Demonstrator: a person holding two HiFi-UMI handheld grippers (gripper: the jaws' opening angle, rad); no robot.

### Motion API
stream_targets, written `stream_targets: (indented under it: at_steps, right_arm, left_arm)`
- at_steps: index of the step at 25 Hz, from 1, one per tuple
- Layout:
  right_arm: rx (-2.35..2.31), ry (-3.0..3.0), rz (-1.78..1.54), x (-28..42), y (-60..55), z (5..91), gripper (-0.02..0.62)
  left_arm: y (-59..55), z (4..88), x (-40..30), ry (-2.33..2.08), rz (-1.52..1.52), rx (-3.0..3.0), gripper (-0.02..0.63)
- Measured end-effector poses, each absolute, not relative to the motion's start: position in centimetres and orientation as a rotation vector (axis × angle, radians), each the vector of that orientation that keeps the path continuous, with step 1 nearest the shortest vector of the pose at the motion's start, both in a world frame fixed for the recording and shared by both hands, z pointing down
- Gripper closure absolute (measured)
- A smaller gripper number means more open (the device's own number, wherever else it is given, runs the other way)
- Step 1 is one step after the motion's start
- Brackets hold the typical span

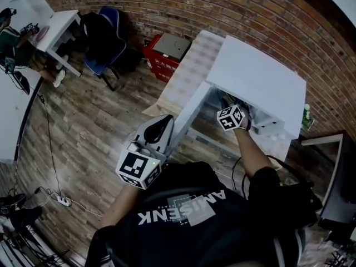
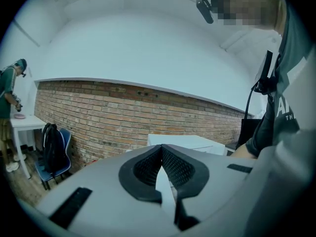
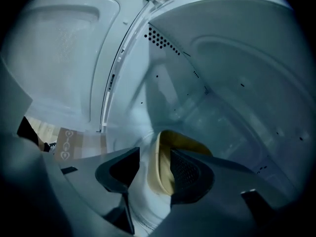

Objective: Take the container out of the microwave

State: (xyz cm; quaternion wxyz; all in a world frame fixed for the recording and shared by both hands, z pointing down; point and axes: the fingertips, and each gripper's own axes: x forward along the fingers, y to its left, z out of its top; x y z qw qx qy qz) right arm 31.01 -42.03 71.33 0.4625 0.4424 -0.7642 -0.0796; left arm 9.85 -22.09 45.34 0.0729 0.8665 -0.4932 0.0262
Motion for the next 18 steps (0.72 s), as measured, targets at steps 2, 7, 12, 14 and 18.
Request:
stream_targets:
  at_steps: [2,7,12,14,18]
  right_arm:
    - [1.093,-1.863,-0.197,31.1,-42.3,71.6,0.387]
    - [1.083,-1.821,-0.207,31.2,-42.5,72.4,0.408]
    - [1.09,-1.758,-0.241,31.5,-42.8,72.3,0.494]
    - [1.087,-1.747,-0.238,31.6,-42.8,72.2,0.519]
    - [1.081,-1.746,-0.213,31.6,-42.6,72.2,0.529]
  left_arm:
    - [-22.1,45.3,9.5,-1.495,0.077,2.597,0.594]
    - [-22.0,45.2,9.2,-1.5,0.076,2.596,0.594]
    - [-21.9,45.1,8.8,-1.492,0.087,2.602,0.594]
    - [-21.8,45.0,8.7,-1.488,0.088,2.604,0.594]
    - [-22.0,45.0,8.5,-1.472,0.088,2.608,0.594]
